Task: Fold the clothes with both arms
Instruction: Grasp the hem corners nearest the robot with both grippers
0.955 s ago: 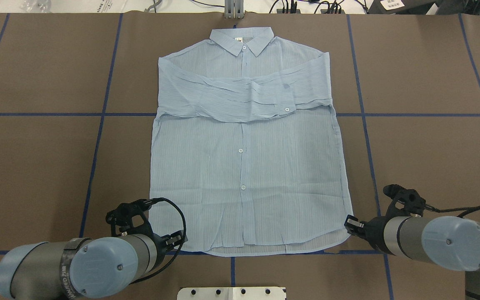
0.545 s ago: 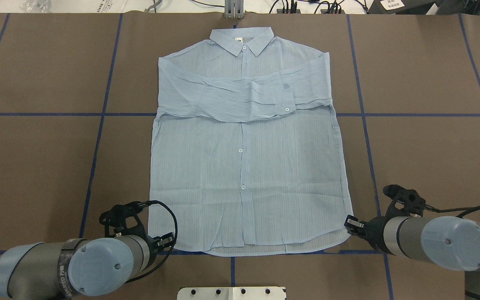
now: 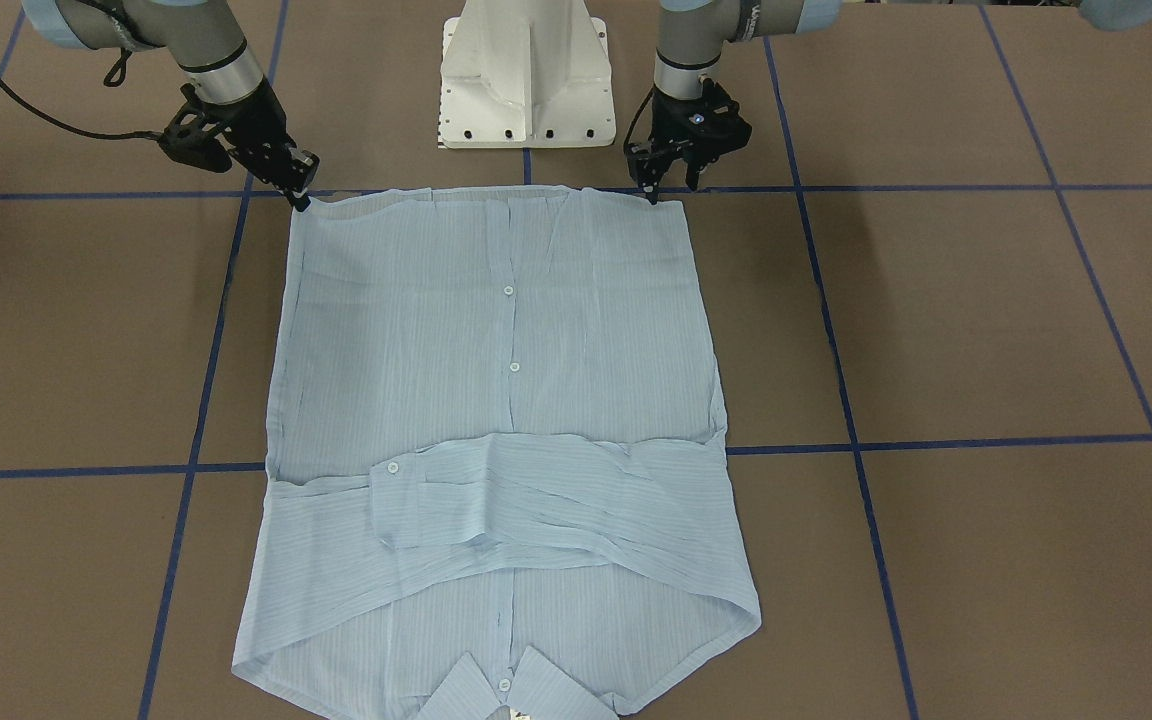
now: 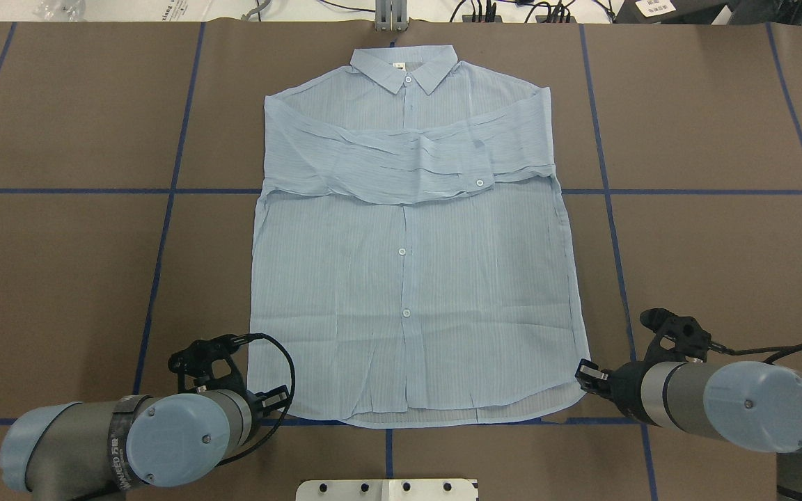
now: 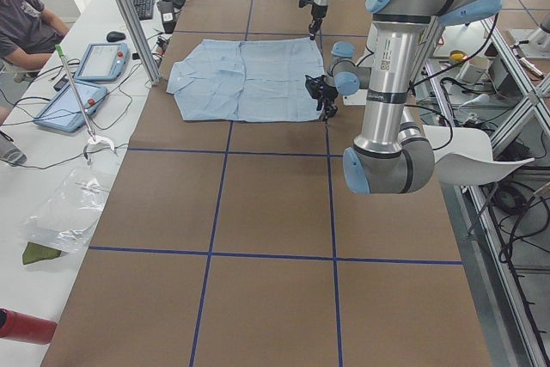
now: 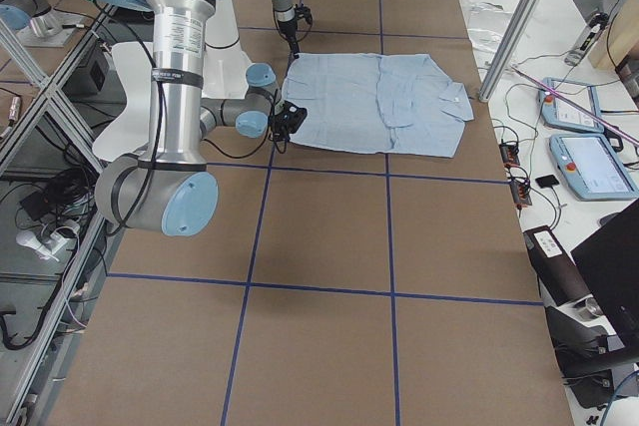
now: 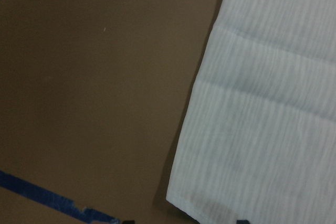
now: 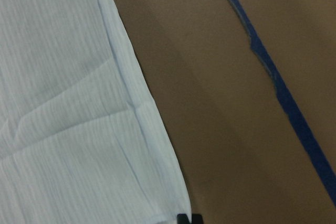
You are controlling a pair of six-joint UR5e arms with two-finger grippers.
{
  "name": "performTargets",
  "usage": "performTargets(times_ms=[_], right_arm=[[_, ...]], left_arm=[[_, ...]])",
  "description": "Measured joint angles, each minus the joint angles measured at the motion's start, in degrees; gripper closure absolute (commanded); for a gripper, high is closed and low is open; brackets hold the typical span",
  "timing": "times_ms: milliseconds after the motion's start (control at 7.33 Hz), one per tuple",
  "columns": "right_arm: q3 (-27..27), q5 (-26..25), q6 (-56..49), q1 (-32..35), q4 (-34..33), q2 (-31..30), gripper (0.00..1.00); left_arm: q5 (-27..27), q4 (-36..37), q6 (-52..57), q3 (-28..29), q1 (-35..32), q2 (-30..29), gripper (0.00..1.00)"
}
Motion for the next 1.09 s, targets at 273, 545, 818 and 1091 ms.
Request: performTargets(times_ms=[273,545,818,1091], right_arm=[[0.05,-0.06,0.00,-0.02,0.00,0.00,1.00],[0.07,-0.07,0.05,0.01,0.00,-0.05,1.00],[0.07,-0.12,0.07,0.02,0.00,-0.07,1.00],[0.15,-0.18,0.07,0.01,0.02,0.04,1.00]], left_arm=[[0.00,-0.05,-0.17,0.54,-0.14,-0.11,1.00],[0.00,-0.21,-0.18,0.62,-0.63,-0.30,1.00],[0.00,-0.46,-0.14,0.40,-2.32,-0.73,1.00],[-0.10,-0.41,-0.12,-1.38,-4.02,-0.98,1.00]])
